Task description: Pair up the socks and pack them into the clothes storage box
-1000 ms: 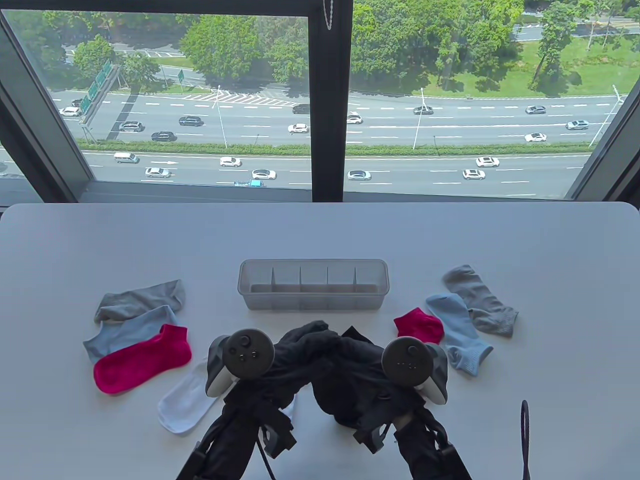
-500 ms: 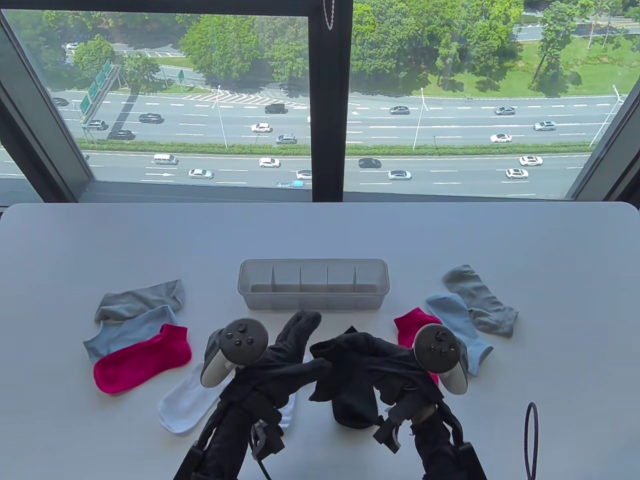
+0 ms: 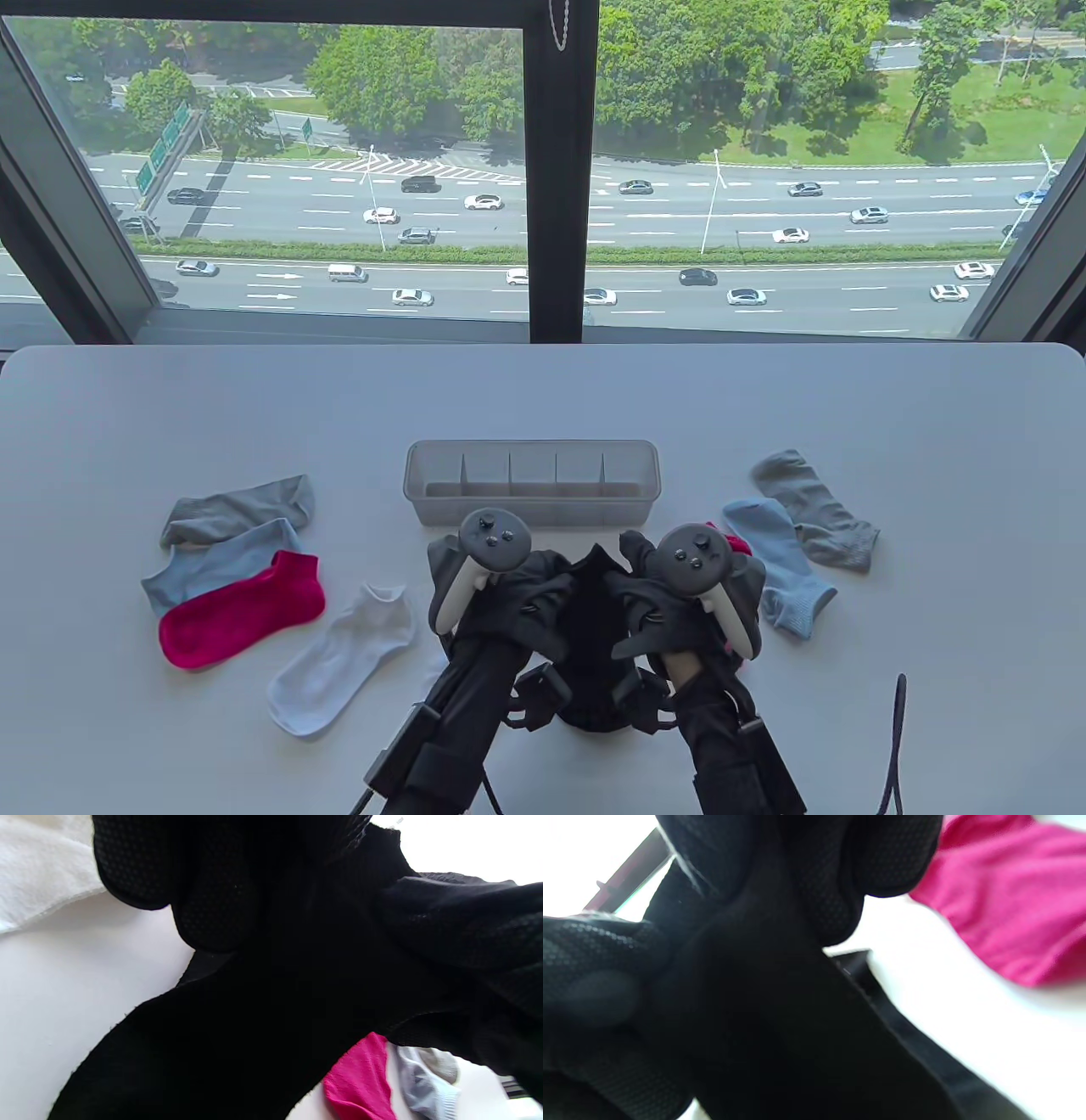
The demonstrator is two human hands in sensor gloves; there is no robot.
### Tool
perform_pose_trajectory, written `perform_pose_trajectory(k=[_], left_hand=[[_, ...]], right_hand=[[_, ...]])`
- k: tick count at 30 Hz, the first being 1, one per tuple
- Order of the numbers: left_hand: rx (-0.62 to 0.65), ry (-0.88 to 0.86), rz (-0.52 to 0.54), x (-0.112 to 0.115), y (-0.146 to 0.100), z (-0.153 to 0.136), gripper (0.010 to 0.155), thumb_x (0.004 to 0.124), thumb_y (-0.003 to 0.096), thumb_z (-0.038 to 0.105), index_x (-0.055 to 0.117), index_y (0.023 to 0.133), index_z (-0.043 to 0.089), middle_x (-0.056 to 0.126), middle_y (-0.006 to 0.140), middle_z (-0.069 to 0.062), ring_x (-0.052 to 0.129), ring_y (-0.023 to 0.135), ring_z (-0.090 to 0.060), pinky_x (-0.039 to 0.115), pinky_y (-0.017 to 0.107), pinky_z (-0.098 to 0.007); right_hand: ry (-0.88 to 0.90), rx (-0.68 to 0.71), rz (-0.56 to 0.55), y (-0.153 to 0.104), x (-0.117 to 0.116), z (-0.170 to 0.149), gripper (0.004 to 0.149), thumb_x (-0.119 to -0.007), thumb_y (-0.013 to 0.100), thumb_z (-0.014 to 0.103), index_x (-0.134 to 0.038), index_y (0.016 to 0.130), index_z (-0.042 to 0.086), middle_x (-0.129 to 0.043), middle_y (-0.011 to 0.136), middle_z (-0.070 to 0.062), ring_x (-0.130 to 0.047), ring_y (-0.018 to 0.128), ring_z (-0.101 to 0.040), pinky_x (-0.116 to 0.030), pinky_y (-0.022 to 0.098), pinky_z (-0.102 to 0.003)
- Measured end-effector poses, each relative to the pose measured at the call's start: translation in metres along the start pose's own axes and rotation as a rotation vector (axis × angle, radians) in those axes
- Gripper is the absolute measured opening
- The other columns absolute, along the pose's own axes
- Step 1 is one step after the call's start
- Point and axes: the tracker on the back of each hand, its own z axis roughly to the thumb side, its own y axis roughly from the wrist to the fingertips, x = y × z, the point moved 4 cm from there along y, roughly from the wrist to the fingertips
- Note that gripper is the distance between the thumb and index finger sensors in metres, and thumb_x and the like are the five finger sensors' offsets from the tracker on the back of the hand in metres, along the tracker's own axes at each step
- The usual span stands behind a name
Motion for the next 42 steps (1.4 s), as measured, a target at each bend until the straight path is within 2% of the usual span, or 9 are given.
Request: perform_pose_trajectory(k=[10, 16, 20, 24, 28, 30, 33, 39, 42], left_hand=[[-0.118, 0.064, -0.017, 0.026, 0.031, -0.020, 0.039, 0.071, 0.0580, 0.028, 0.073, 0.093, 0.010, 0.098, 0.073, -0.010, 0.104, 0.052, -0.025, 0.088, 0.046, -0.045], [-0.089, 0.114, -0.011, 0.028, 0.026, -0.013, 0.040, 0.071, 0.0581, 0.027, 0.071, 0.094, 0.009, 0.097, 0.075, -0.010, 0.104, 0.055, -0.025, 0.087, 0.048, -0.046], [-0.010, 0.097, -0.113, 0.027, 0.008, 0.002, 0.062, 0.066, 0.0599, 0.028, 0.040, 0.112, 0.008, 0.067, 0.105, -0.028, 0.091, 0.077, -0.040, 0.076, 0.059, -0.057], [0.215, -0.055, 0.073, -0.016, -0.029, 0.020, 0.069, 0.060, 0.0613, 0.036, 0.022, 0.116, 0.017, 0.023, 0.120, -0.026, 0.043, 0.107, -0.052, 0.047, 0.074, -0.069], [0.385, -0.181, -0.133, -0.020, -0.049, 0.018, 0.078, 0.058, 0.0614, 0.046, 0.011, 0.115, 0.015, 0.011, 0.120, -0.024, 0.019, 0.111, -0.051, 0.030, 0.075, -0.073], [0.418, -0.231, -0.217, -0.011, -0.050, 0.014, 0.081, 0.060, 0.0603, 0.048, 0.012, 0.115, 0.011, 0.018, 0.120, -0.027, 0.026, 0.111, -0.053, 0.034, 0.075, -0.073], [0.509, -0.356, -0.180, -0.013, -0.050, 0.012, 0.047, 0.065, 0.0599, 0.032, 0.068, 0.102, 0.011, 0.083, 0.099, -0.020, 0.088, 0.085, -0.045, 0.068, 0.067, -0.063], [0.499, -0.418, 0.044, -0.028, -0.057, 0.003, 0.046, 0.064, 0.0604, 0.030, 0.068, 0.103, 0.012, 0.096, 0.086, -0.016, 0.100, 0.073, -0.038, 0.077, 0.060, -0.058], [0.486, -0.474, 0.093, -0.034, -0.057, -0.005, 0.047, 0.062, 0.0611, 0.030, 0.064, 0.106, 0.015, 0.094, 0.090, -0.016, 0.097, 0.077, -0.039, 0.075, 0.062, -0.059]], right_hand=[[-0.257, -0.188, 0.250, 0.044, -0.045, -0.013, 0.067, -0.075, 0.058, 0.034, -0.041, 0.114, 0.021, -0.085, 0.073, -0.003, -0.092, 0.054, -0.014, -0.075, 0.059, -0.043], [-0.303, -0.164, 0.170, 0.040, -0.049, -0.008, 0.040, -0.075, 0.059, 0.034, -0.063, 0.097, 0.032, -0.083, 0.069, -0.004, -0.090, 0.050, -0.014, -0.073, 0.057, -0.044], [-0.260, -0.118, 0.154, 0.032, -0.044, -0.011, 0.039, -0.074, 0.057, 0.032, -0.066, 0.095, 0.029, -0.085, 0.070, -0.006, -0.091, 0.051, -0.015, -0.074, 0.057, -0.044], [-0.050, 0.095, 0.122, 0.015, -0.012, -0.012, 0.040, -0.076, 0.055, 0.029, -0.067, 0.093, 0.030, -0.089, 0.072, -0.010, -0.094, 0.054, -0.020, -0.074, 0.058, -0.048], [0.041, 0.445, 0.057, -0.023, 0.022, 0.008, 0.040, -0.078, 0.054, 0.031, -0.068, 0.092, 0.033, -0.090, 0.074, -0.008, -0.095, 0.057, -0.020, -0.074, 0.060, -0.048], [0.147, 0.543, 0.027, -0.038, 0.027, 0.013, 0.040, -0.078, 0.053, 0.030, -0.069, 0.092, 0.032, -0.090, 0.074, -0.008, -0.095, 0.057, -0.020, -0.074, 0.060, -0.048], [0.229, 0.605, -0.061, -0.051, 0.029, 0.012, 0.041, -0.079, 0.053, 0.029, -0.070, 0.092, 0.030, -0.091, 0.073, -0.010, -0.095, 0.056, -0.022, -0.074, 0.060, -0.049], [0.232, 0.629, -0.247, -0.066, 0.047, 0.011, 0.040, -0.079, 0.053, 0.030, -0.077, 0.092, 0.019, -0.094, 0.070, -0.009, -0.098, 0.054, -0.019, -0.076, 0.059, -0.050], [0.260, 0.695, -0.179, -0.069, 0.053, 0.013, 0.038, -0.079, 0.052, 0.029, -0.078, 0.090, 0.022, -0.093, 0.078, -0.010, -0.098, 0.063, -0.025, -0.074, 0.062, -0.052]])
